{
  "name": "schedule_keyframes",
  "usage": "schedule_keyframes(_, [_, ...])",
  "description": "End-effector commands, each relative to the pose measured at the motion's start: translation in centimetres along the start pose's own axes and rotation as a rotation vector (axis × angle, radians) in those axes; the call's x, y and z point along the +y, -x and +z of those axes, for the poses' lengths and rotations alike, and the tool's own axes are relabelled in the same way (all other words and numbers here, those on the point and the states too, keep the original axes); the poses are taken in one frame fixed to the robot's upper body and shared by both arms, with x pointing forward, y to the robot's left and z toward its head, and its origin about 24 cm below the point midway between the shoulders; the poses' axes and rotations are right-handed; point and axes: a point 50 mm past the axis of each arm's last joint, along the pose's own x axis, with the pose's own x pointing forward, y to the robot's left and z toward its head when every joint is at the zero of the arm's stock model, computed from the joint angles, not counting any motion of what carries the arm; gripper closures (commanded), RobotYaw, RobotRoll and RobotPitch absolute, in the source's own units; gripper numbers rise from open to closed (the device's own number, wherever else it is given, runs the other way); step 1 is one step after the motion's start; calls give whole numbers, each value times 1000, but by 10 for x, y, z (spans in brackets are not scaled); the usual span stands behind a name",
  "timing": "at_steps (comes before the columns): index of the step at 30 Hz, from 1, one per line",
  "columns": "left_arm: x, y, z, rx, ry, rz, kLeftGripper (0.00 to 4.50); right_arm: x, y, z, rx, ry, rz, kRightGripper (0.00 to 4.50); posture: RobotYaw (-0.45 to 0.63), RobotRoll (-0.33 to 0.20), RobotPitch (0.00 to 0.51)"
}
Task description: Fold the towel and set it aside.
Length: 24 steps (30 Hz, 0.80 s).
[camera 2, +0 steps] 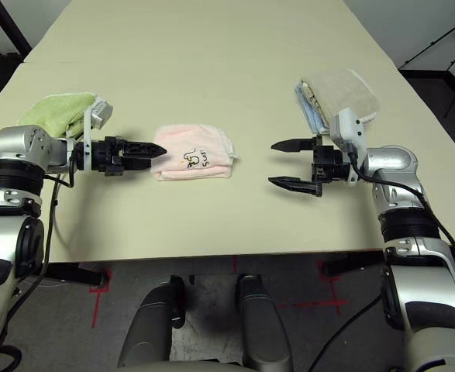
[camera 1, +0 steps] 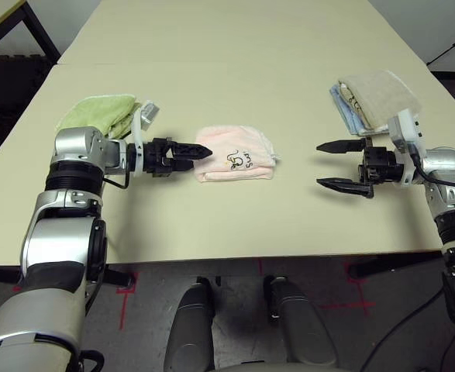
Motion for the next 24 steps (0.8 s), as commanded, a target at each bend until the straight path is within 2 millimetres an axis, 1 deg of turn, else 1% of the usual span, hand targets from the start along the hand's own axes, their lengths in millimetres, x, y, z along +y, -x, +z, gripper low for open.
schedule_keyframes(1, [7, 8, 1, -6, -2, 48, 0, 3, 2, -1, 0, -5, 2, 35, -31, 0, 193])
schedule_keyframes(4, [9, 9, 2, -13, -7, 60, 0, 2, 1, -1, 0, -5, 3, 35, -24, 0, 193])
schedule_keyframes(8, [12, 6, 4, -29, -14, 76, 0, 2, 0, -1, 1, -5, 8, 35, -22, 0, 194])
schedule_keyframes(13, [10, -12, 4, -24, -14, 59, 0, 2, 0, -1, 4, -5, 9, 35, -22, 0, 196])
schedule_keyframes(17, [5, -32, 3, -27, -7, 27, 0, 2, -1, -1, 2, -3, 6, 35, -26, 0, 196])
schedule_keyframes(20, [3, -40, 1, -13, -3, 14, 0, 2, -1, -1, 2, -3, 5, 35, -30, 0, 197])
schedule_keyframes(24, [1, -45, 1, -7, -2, 3, 0, 2, -1, -1, 4, -2, 3, 35, -30, 0, 198])
